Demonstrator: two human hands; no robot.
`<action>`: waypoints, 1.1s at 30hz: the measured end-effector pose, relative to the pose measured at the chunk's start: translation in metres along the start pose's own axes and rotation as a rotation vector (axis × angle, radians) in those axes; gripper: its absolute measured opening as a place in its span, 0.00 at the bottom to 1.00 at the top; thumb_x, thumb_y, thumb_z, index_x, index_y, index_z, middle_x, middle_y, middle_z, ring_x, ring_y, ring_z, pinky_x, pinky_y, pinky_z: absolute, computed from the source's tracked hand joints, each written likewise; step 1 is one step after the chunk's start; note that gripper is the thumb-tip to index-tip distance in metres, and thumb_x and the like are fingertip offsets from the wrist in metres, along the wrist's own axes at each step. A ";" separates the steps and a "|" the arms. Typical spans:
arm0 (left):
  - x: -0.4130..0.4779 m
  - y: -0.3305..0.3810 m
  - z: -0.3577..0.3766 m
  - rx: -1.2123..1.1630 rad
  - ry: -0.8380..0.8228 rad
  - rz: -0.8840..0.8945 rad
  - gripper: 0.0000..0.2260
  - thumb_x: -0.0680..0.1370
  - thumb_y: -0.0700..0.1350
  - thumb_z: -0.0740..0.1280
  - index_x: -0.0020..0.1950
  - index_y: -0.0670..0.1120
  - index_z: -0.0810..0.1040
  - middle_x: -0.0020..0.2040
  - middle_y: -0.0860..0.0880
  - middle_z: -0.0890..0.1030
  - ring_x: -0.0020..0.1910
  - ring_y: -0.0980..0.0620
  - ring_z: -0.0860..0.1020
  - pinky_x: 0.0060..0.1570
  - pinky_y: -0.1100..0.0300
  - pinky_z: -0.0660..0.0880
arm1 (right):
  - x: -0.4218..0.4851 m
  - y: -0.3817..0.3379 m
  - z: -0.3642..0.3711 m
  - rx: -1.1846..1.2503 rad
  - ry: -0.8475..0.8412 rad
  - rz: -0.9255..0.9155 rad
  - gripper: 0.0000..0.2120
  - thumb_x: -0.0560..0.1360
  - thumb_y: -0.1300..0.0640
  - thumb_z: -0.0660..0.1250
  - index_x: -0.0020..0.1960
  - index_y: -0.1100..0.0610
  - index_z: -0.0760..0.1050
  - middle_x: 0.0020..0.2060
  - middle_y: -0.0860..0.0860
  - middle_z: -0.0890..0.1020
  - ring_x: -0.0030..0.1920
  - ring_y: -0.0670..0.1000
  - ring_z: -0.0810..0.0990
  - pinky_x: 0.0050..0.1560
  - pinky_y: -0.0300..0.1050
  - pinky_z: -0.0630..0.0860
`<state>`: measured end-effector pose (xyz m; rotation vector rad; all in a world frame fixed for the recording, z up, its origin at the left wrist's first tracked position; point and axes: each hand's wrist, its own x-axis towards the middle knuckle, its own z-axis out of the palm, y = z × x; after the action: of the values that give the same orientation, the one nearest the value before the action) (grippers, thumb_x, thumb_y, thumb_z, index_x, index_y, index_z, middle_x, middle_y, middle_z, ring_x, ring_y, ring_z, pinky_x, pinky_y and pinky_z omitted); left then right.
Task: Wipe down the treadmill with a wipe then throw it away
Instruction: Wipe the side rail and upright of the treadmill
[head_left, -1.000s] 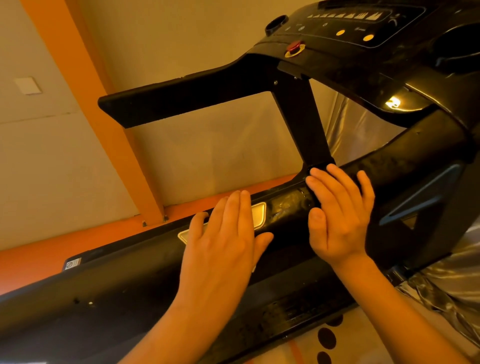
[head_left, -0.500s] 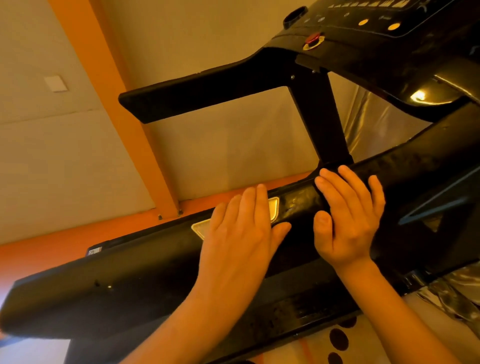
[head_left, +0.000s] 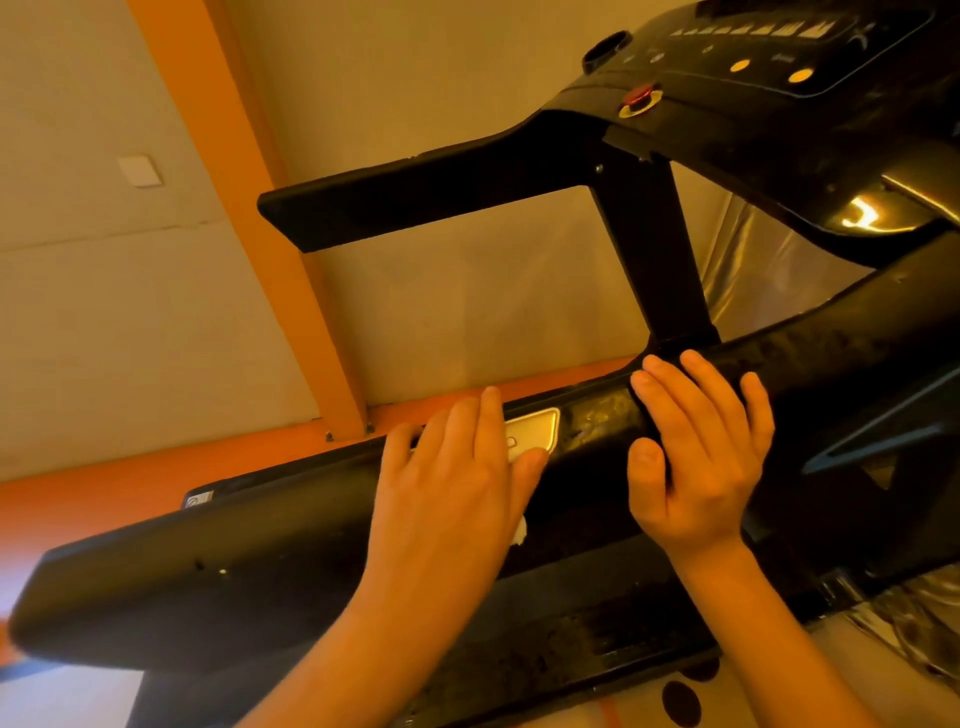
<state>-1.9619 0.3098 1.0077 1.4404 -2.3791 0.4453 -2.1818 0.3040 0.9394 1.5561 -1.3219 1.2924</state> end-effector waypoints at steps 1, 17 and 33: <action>-0.002 -0.005 -0.001 -0.019 -0.008 -0.006 0.30 0.84 0.60 0.46 0.70 0.42 0.76 0.57 0.46 0.83 0.54 0.47 0.82 0.53 0.49 0.76 | 0.000 0.000 0.000 -0.002 0.005 -0.002 0.22 0.83 0.51 0.54 0.62 0.60 0.82 0.63 0.55 0.82 0.68 0.59 0.78 0.72 0.66 0.63; -0.022 -0.039 -0.004 -0.076 0.023 -0.045 0.28 0.85 0.58 0.49 0.71 0.41 0.76 0.56 0.45 0.84 0.53 0.46 0.83 0.51 0.50 0.78 | 0.001 -0.001 -0.001 -0.021 -0.012 0.015 0.23 0.83 0.51 0.52 0.63 0.60 0.82 0.63 0.55 0.82 0.69 0.59 0.77 0.72 0.68 0.63; -0.026 -0.041 0.000 -0.106 0.087 -0.047 0.25 0.86 0.55 0.51 0.73 0.41 0.74 0.58 0.45 0.83 0.55 0.44 0.81 0.55 0.47 0.75 | 0.002 -0.007 -0.004 -0.023 -0.110 0.080 0.22 0.84 0.48 0.52 0.66 0.55 0.80 0.65 0.54 0.81 0.72 0.57 0.72 0.75 0.66 0.58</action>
<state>-1.9137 0.3123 1.0008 1.3977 -2.2604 0.3574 -2.1757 0.3091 0.9434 1.5918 -1.4755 1.2502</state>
